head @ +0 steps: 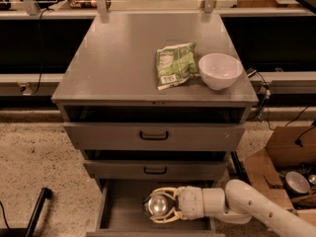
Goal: Pick green can from bottom drawer and place on counter
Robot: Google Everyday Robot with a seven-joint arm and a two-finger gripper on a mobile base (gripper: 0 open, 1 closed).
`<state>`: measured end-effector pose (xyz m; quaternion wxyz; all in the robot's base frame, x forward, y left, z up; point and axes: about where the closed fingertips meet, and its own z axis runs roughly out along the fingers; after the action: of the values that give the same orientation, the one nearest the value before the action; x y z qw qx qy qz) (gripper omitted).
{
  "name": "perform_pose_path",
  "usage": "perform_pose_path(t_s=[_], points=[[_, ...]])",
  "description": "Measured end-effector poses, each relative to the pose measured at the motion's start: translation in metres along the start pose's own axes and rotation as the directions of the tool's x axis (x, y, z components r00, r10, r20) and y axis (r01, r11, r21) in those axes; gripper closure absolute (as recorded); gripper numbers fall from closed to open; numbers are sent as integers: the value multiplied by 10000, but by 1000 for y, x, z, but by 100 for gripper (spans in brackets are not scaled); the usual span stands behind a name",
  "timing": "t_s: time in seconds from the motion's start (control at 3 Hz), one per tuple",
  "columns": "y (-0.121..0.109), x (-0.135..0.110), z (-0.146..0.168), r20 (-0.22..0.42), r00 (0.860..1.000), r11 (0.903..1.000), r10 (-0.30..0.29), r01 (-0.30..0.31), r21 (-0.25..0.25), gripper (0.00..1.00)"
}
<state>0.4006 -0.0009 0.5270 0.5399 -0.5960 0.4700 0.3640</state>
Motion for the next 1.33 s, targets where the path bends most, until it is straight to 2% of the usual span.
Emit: perform_pose_path(t_s=[0.33,0.67,1.0,1.33], points=[[2,-47,0,-461,9983,9941,369,-414,-1002,100],[-1,-79,-5,-1028,9871,9752,1227,-1392,-1722,100],[-8,-95,-21,-486,9847,9620,1675,-1741,-2105,100],[-3,-99,-23,-299,9847,9555,1715,-1737,-2385,100]])
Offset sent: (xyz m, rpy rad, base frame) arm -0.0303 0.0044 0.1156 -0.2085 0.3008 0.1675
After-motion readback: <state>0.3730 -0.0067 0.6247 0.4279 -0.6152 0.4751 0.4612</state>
